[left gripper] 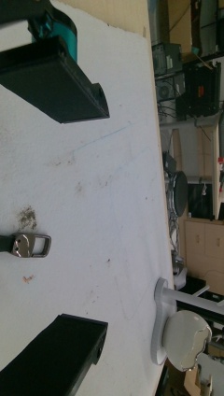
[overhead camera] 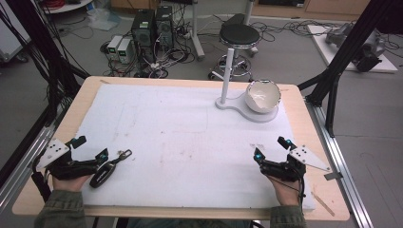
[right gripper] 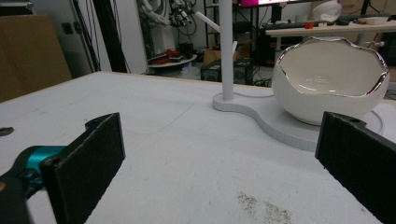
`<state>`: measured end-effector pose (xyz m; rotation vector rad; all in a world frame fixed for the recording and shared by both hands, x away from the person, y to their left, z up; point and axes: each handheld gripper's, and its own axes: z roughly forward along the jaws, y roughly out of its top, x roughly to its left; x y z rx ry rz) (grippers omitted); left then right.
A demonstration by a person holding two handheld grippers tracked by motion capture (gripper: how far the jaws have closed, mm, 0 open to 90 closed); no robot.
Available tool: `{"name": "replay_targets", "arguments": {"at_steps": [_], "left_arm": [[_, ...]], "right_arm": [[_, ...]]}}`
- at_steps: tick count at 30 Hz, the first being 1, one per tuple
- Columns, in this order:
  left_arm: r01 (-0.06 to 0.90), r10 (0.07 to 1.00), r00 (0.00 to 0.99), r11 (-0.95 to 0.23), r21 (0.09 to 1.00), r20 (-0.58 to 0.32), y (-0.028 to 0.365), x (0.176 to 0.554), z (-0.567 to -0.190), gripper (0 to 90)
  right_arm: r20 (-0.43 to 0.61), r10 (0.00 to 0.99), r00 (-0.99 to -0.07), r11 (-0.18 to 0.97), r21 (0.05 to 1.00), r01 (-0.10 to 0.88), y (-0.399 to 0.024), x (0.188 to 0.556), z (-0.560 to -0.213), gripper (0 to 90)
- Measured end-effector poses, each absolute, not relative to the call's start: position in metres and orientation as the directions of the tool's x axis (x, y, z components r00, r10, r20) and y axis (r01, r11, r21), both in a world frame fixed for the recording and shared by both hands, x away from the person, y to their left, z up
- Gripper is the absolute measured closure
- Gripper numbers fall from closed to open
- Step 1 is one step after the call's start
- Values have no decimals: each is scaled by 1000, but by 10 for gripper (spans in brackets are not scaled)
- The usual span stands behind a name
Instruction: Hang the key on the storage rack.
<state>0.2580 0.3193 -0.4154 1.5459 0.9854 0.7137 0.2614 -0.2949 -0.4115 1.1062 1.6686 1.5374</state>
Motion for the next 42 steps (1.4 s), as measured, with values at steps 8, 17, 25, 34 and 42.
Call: {"name": "replay_targets", "arguments": {"at_steps": [8, 17, 25, 34, 42], "left_arm": [[220, 879, 471, -36, 975, -74, 319, 259, -418, 17], [232, 876, 477, -52, 971, -67, 317, 259, -419, 17], [252, 871, 490, -94, 963, -43, 313, 260, -416, 17], [353, 851, 524, -172, 920, -42, 308, 269, -420, 18], [463, 817, 574, -268, 845, -55, 301, 278, -417, 18]], "right_arm": [[106, 875, -472, -17, 982, 188, -296, 263, -414, 4], [83, 881, -466, 6, 983, 185, -292, 266, -415, 4], [81, 878, -472, 10, 982, 186, -290, 265, -415, 4], [65, 877, -476, 30, 981, 190, -288, 267, -413, 4], [63, 874, -483, 34, 981, 190, -288, 266, -412, 4]]}}
